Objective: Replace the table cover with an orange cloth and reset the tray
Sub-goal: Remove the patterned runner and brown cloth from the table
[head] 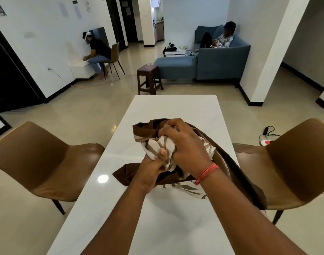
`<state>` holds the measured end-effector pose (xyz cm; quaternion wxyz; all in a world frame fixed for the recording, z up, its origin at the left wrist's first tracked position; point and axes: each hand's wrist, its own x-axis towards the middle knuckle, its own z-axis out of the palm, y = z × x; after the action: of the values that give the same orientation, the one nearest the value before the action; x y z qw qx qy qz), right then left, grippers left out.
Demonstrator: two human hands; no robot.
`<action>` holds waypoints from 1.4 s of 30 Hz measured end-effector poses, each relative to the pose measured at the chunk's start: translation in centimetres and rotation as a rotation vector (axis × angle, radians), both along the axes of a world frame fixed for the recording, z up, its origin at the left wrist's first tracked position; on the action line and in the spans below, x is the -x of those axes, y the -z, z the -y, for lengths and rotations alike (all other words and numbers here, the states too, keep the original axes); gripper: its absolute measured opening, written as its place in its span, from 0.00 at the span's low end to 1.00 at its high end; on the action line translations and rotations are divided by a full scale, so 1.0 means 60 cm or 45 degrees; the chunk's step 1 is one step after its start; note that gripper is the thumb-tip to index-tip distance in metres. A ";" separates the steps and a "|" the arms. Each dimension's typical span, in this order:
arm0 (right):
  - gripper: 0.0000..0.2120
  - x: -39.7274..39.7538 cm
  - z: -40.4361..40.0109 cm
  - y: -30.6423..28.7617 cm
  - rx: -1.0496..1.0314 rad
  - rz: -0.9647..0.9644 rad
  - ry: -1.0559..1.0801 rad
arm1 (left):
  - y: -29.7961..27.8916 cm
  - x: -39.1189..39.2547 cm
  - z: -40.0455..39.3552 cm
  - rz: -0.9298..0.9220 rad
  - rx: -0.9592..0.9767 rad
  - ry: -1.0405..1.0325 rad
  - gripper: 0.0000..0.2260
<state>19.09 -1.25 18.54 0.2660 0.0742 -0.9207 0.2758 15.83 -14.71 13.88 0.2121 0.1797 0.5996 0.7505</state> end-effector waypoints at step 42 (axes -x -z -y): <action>0.28 -0.033 0.022 0.165 1.916 0.445 0.341 | -0.040 0.029 -0.009 0.713 -0.561 -0.485 0.18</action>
<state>21.08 -2.57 8.66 0.1269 -0.2822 -0.5158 0.7989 14.07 -14.16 16.29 0.1808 -0.1047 0.3658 0.9069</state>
